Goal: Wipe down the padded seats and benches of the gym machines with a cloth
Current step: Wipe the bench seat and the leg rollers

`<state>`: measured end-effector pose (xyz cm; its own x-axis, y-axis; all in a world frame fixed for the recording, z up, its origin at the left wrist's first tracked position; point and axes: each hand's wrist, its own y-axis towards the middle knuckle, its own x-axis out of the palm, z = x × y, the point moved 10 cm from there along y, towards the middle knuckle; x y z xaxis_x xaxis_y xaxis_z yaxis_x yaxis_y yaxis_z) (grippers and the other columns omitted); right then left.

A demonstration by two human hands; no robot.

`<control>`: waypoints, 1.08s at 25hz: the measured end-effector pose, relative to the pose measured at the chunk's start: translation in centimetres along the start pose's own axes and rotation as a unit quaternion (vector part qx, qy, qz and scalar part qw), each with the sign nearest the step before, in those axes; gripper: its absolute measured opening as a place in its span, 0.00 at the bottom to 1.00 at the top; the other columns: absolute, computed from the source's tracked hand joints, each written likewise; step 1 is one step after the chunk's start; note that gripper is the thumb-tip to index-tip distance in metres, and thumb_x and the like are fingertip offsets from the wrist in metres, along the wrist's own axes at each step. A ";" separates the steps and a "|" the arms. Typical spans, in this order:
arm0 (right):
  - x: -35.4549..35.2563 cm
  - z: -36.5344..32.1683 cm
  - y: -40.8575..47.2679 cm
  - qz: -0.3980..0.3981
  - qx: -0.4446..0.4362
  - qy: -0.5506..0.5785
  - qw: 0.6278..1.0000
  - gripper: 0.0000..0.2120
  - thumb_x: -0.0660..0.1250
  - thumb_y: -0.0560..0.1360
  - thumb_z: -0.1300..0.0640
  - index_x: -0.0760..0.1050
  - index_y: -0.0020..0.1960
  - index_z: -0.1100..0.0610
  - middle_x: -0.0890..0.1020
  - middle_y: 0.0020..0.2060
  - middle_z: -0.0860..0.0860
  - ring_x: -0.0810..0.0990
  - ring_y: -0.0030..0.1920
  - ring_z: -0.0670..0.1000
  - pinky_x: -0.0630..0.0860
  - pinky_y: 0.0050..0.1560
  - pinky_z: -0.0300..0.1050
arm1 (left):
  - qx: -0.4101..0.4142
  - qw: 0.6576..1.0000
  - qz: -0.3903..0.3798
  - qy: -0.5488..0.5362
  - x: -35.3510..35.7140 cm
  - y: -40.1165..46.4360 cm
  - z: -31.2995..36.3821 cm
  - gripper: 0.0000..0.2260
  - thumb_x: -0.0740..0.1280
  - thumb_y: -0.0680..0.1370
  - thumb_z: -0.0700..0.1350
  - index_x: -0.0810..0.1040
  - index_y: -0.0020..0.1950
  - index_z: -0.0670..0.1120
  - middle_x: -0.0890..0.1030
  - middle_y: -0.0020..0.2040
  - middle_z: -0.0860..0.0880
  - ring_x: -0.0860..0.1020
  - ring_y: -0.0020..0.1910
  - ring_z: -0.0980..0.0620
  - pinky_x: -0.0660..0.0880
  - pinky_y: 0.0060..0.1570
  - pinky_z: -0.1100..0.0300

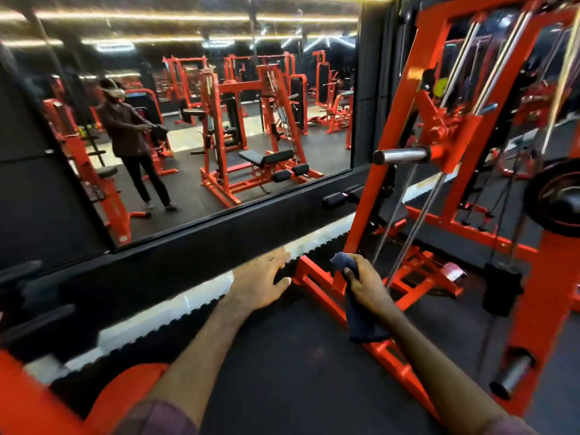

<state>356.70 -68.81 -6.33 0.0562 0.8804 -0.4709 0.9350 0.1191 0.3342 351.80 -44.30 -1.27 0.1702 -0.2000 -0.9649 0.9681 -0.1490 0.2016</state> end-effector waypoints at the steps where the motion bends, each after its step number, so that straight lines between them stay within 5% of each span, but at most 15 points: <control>1: 1.6 1.8 3.7 0.010 -0.001 -0.001 1.000 0.15 0.65 0.82 0.64 0.77 0.66 0.52 0.80 0.59 0.46 0.77 0.63 0.43 0.68 0.65 0.39 | 0.002 1.000 -0.007 0.010 1.1 3.4 -2.1 0.29 0.65 0.82 0.59 0.62 0.83 0.61 0.76 0.72 0.60 0.75 0.71 0.53 0.75 0.63 0.52; 4: 6.2 6.9 14.1 0.024 0.017 0.000 1.000 0.15 0.66 0.82 0.64 0.76 0.68 0.56 0.80 0.62 0.52 0.76 0.65 0.52 0.69 0.68 0.45 | 0.010 0.999 -0.029 0.006 3.6 13.1 -7.4 0.30 0.65 0.83 0.58 0.59 0.84 0.61 0.75 0.73 0.59 0.74 0.72 0.53 0.76 0.63 0.50; 7: 9.0 10.8 25.0 0.058 0.046 0.018 0.997 0.15 0.66 0.82 0.64 0.75 0.69 0.57 0.80 0.62 0.54 0.78 0.65 0.55 0.68 0.65 0.40 | 0.014 0.998 -0.062 0.020 5.5 23.4 -12.8 0.30 0.65 0.82 0.58 0.59 0.84 0.62 0.74 0.74 0.59 0.73 0.73 0.53 0.76 0.66 0.50; 15: 16.8 18.8 48.5 0.103 0.105 0.057 0.987 0.16 0.65 0.83 0.62 0.74 0.70 0.53 0.80 0.65 0.51 0.77 0.66 0.50 0.70 0.68 0.43 | 0.062 0.996 -0.055 -0.044 10.8 49.9 -24.7 0.29 0.63 0.83 0.60 0.59 0.83 0.62 0.75 0.73 0.61 0.75 0.69 0.56 0.78 0.62 0.51; 27: 22.7 32.1 71.7 0.335 0.209 0.039 0.918 0.17 0.66 0.83 0.63 0.74 0.69 0.49 0.80 0.64 0.48 0.77 0.65 0.47 0.70 0.71 0.44 | 0.246 0.961 -0.111 -0.058 19.5 88.3 -35.9 0.28 0.64 0.84 0.58 0.61 0.83 0.59 0.75 0.72 0.58 0.74 0.71 0.53 0.78 0.61 0.49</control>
<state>436.23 -55.03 -19.23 0.6578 0.7239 -0.2080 0.7532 -0.6334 0.1773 447.24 -26.62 -8.28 -0.0791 -0.2134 -0.9738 0.7687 -0.6349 0.0767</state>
